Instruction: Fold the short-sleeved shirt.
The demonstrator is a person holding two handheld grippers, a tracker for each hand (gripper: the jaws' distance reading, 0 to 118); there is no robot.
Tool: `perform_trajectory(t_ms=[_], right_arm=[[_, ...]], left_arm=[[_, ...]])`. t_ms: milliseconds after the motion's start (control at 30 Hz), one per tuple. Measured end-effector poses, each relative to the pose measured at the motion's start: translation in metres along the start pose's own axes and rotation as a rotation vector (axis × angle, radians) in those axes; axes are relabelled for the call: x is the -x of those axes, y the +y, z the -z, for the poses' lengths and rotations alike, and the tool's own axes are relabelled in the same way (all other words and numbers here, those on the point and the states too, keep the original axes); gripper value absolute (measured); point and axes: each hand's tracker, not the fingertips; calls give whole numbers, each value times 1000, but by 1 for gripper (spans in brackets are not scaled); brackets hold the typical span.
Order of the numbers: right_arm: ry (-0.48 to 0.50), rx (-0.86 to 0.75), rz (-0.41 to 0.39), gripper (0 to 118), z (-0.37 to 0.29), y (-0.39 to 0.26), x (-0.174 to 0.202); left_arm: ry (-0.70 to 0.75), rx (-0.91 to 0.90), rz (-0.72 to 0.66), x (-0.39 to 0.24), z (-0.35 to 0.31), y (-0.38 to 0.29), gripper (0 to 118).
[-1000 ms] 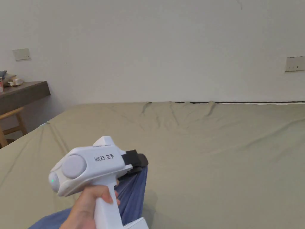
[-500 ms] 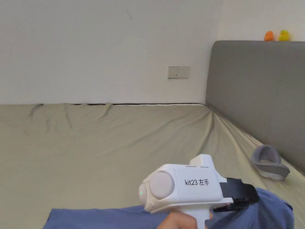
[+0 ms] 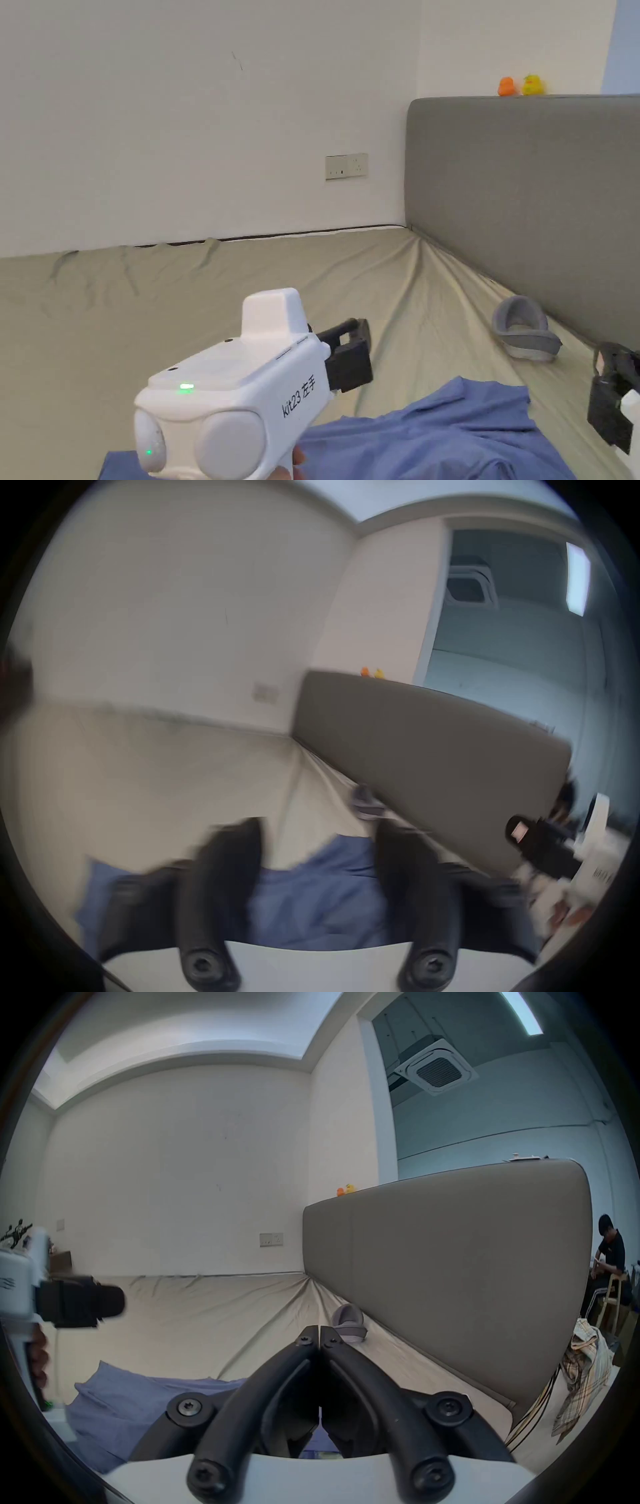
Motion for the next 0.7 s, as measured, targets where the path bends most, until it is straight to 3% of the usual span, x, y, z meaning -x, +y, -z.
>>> perform_trajectory(t_ms=[33, 67, 100, 133, 200, 233, 400, 533, 633, 667, 700], right_arm=[[10, -8, -12, 0, -2, 1, 1], [33, -40, -24, 0, -4, 3, 2], [48, -2, 32, 0, -6, 4, 25], [50, -10, 39, 0, -9, 7, 32], [63, -9, 70, 0, -14, 10, 41], [67, -13, 57, 0, -19, 10, 40], [-6, -28, -55, 0, -34, 11, 58], [48, 26, -12, 0, -38, 3, 69], [86, 25, -13, 0, -39, -2, 73], [102, 30, -3, 0, -39, -4, 74], [111, 44, 14, 0, -38, -6, 74]], left_arm=[[91, -13, 94, -5, -15, 9, 0], [186, 14, 174, -8, -27, 8, 0], [237, 23, 205, -6, -39, 5, 0], [224, 40, 222, -1, -52, 1, 0], [236, -9, 150, 8, -76, -3, 0], [259, -2, 106, 12, -88, -7, 0], [393, 31, 144, 31, -135, -23, 0], [411, 52, 40, 51, -156, -40, 0], [431, 98, 48, 60, -155, -48, 0], [423, 132, 55, 65, -153, -50, 9], [400, 161, 52, 68, -151, -50, 35]])
